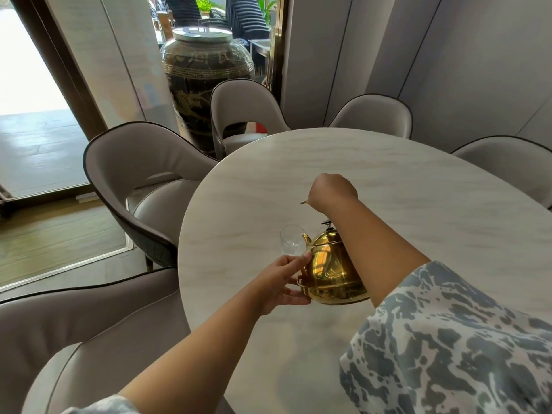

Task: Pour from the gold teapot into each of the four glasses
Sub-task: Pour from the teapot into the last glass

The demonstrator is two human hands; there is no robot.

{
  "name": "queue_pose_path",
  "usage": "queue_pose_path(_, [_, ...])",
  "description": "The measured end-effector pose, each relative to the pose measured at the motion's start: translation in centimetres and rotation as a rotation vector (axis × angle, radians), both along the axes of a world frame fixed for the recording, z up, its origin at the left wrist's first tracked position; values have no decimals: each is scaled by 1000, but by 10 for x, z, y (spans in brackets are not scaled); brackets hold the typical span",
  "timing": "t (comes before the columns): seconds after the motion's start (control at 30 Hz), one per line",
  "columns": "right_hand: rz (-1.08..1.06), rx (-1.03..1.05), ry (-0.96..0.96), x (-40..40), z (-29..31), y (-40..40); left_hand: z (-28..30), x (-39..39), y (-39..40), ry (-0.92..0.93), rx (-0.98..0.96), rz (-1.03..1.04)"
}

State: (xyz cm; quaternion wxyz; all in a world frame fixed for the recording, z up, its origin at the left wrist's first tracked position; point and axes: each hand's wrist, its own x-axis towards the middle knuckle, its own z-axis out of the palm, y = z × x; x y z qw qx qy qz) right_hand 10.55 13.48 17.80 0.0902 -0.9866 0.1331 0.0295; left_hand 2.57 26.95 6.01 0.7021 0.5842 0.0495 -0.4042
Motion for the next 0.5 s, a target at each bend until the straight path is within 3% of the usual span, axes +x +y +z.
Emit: queue_pose_path(0.5, [-26,42,-51,-4,-8,-5,-5,0,0,-20,13,-3])
